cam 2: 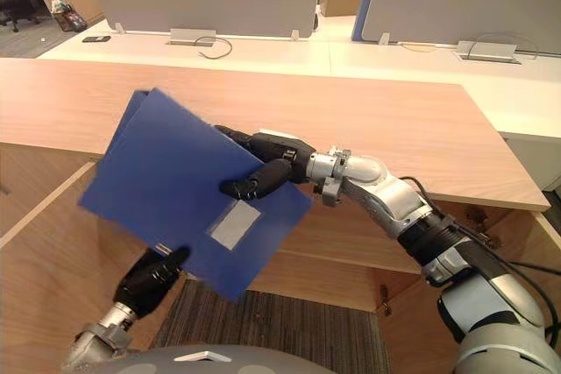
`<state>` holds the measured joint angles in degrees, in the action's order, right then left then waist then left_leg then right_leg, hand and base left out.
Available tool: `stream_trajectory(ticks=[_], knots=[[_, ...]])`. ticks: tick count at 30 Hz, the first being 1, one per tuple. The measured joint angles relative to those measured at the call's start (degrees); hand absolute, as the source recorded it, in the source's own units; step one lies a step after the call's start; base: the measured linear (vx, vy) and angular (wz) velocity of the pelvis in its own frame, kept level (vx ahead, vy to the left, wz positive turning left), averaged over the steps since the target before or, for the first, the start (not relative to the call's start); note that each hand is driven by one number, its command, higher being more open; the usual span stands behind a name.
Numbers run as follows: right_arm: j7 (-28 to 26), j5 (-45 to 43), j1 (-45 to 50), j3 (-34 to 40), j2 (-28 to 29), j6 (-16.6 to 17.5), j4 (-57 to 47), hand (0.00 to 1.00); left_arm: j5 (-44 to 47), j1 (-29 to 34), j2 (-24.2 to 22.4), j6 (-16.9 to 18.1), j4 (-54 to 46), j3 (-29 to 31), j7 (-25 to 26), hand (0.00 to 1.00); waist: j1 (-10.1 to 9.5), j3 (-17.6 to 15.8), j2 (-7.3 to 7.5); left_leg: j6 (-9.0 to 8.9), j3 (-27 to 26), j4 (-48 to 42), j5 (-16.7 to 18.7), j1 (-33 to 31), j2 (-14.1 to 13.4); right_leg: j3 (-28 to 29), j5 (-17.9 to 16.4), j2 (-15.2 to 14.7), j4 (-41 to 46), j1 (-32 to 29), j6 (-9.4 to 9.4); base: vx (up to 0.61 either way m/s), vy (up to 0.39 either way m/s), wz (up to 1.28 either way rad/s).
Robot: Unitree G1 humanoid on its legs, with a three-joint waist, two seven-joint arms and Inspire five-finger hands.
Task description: Walk over to the cabinet, pick up the folder, carry it to the office cabinet, place the folder inside the office cabinet, then close the office cabinet door
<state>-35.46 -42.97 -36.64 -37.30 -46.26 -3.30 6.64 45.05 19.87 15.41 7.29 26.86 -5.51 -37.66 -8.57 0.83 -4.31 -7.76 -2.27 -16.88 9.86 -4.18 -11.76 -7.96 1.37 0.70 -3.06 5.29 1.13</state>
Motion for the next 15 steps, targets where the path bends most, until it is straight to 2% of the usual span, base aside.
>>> stream_trajectory(ticks=[3,4,6,9,15], knots=[[0.13,0.18,-0.43,-0.26,0.68,0.0,0.39,0.0,-3.86,-0.2,-0.55,-0.07,6.99,-0.38,-0.14,1.0,-0.25,-0.32,0.04,-0.02,-0.16,0.1,0.0,0.55,-0.42,0.29,-0.05,0.38,0.02,0.24,-0.09,-0.02,0.017,-0.05],[0.02,-0.88,-0.43,-0.25,1.57,-0.06,0.86,0.0,-6.03,-0.58,-1.12,-0.15,10.58,-0.05,1.33,1.0,-0.23,-0.33,0.03,-0.06,-0.33,0.13,0.03,0.67,-0.58,0.39,-0.08,0.49,0.01,0.33,-0.15,-0.01,0.024,-0.1],[-1.91,-3.59,-0.44,-0.31,5.3,-0.05,0.5,0.0,-9.96,-1.58,-3.11,-1.17,21.17,3.31,6.46,1.0,1.08,-0.57,0.27,-0.2,-0.36,0.24,0.09,0.72,-0.98,0.33,-0.21,0.86,-0.02,0.27,-0.36,0.0,0.02,-0.06],[-3.59,-4.23,-0.46,-1.61,7.06,-0.05,-0.45,0.0,-12.51,-1.7,-3.82,-1.54,25.75,7.23,9.74,1.0,0.77,-1.02,0.58,-0.2,-0.24,0.29,0.09,1.09,-1.25,0.35,-0.3,1.18,-0.11,0.61,-0.5,0.0,0.011,0.02],[-4.55,-4.12,-0.47,-3.91,7.28,-1.13,-0.47,0.0,-14.2,-1.33,-6.0,-1.67,30.75,13.41,12.17,1.0,-0.45,-2.0,1.34,-0.25,-0.25,0.88,0.06,1.59,-1.21,0.34,-0.4,1.16,-0.2,0.94,-0.65,-0.01,0.045,0.01]])
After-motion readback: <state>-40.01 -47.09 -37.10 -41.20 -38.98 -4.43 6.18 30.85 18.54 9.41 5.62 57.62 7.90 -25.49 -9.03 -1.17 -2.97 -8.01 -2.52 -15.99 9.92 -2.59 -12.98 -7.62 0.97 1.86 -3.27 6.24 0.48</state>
